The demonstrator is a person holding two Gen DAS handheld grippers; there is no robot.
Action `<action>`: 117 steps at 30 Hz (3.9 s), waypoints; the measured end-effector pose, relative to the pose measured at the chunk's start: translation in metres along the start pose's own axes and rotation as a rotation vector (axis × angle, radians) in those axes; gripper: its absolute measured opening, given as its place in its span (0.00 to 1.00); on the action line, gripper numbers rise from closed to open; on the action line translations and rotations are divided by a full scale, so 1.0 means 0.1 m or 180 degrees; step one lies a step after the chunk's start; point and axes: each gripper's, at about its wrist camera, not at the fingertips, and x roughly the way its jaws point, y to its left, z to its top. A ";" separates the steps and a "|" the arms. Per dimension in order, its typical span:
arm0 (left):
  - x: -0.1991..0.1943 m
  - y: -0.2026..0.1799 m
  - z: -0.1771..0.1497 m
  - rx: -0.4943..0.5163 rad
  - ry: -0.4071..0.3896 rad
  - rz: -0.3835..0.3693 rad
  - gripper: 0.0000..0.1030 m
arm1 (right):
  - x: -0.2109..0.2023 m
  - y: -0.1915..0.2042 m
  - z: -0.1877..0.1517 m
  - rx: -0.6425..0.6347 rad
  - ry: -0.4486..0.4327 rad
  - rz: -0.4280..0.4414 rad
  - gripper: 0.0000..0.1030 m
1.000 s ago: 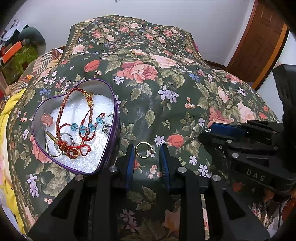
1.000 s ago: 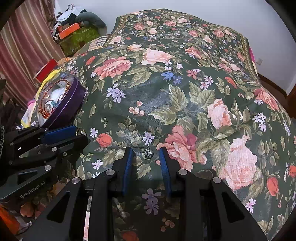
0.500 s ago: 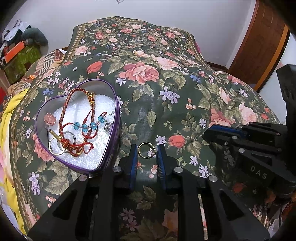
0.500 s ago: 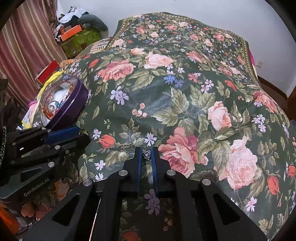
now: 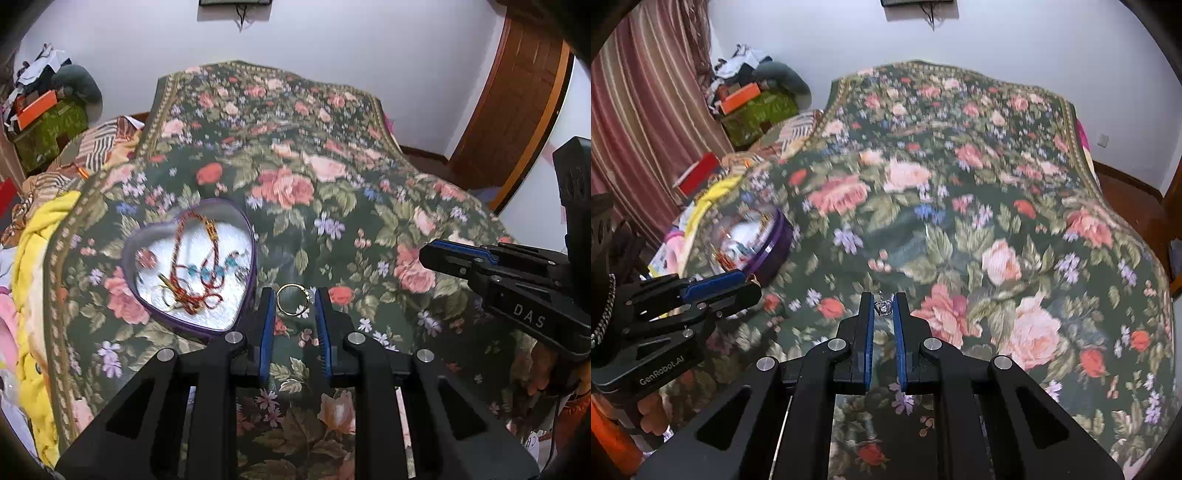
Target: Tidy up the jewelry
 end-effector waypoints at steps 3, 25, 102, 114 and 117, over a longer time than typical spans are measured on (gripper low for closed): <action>-0.14 0.00 0.04 0.0007 -0.0101 0.0004 0.20 | -0.10 0.05 0.08 -0.0029 -0.0112 0.0008 0.09; -0.77 0.53 0.25 -0.0194 -0.0603 0.0335 0.20 | -0.30 0.67 0.48 -0.0300 -0.0524 0.0370 0.09; -2.46 0.16 0.04 -0.0036 -0.1908 0.0575 0.34 | -1.60 1.34 0.38 -0.0492 -0.1747 0.0426 0.16; -2.85 0.00 -0.19 -0.0063 -0.2192 0.0786 0.82 | -1.93 1.37 0.16 -0.0416 -0.2156 0.0116 0.74; -2.85 -0.02 -0.22 -0.0070 -0.2197 0.0835 0.85 | -1.97 1.36 0.11 -0.0414 -0.2224 0.0019 0.84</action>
